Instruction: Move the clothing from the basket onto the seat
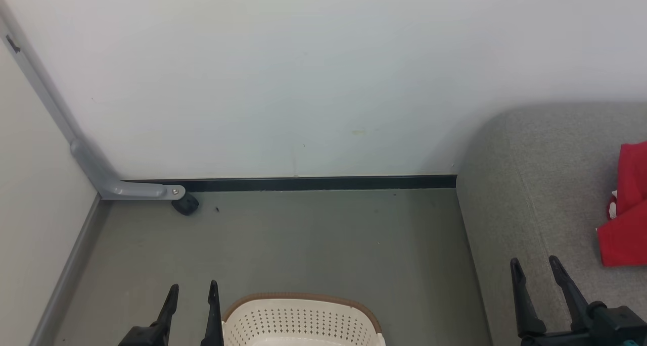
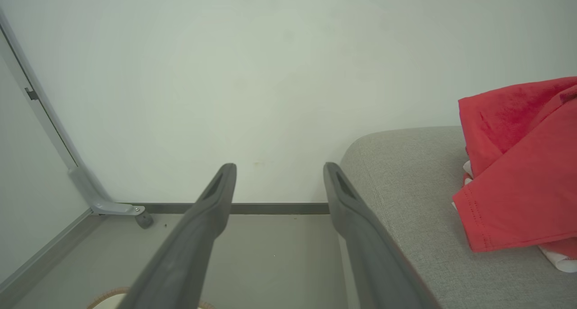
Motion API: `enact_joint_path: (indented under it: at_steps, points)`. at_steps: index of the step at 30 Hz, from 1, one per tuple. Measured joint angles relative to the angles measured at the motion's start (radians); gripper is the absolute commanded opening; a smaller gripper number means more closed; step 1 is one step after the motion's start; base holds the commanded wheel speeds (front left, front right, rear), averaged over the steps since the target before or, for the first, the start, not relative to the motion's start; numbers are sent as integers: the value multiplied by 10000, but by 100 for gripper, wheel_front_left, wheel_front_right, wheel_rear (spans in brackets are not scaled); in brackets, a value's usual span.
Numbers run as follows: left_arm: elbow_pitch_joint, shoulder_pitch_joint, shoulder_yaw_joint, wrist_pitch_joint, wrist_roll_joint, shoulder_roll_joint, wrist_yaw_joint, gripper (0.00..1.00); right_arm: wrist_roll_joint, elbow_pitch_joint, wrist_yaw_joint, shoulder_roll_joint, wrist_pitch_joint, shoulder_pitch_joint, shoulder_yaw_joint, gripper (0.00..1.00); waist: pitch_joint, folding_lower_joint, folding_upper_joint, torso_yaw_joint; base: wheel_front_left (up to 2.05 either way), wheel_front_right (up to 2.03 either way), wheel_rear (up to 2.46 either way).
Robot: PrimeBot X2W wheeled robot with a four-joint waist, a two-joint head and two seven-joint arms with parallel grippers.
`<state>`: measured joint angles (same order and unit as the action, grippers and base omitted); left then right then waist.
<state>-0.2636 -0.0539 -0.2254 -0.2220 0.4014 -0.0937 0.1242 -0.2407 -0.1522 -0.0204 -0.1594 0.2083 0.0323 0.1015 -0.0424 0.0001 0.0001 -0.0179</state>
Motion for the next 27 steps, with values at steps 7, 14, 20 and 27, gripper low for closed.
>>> enact_joint_path:
  at_steps: [7,14,20,27]
  points:
    - [-362,130,-67,8,36,25,-10,0,-10,-355,27,161,-61,-148,63,0,-11,0,-1,-21,0,0,0]
    - [-512,265,98,196,447,42,-111,0,-416,-579,23,268,-228,-263,-46,0,15,0,0,-12,0,0,0]
    - [-525,257,286,420,1244,63,-286,0,-1329,-721,-63,303,-416,-245,-234,0,45,0,-1,2,0,0,0]
    - [-527,243,545,652,2182,92,-460,0,-2414,-784,-96,387,-677,-225,-399,0,78,0,0,17,0,0,0]
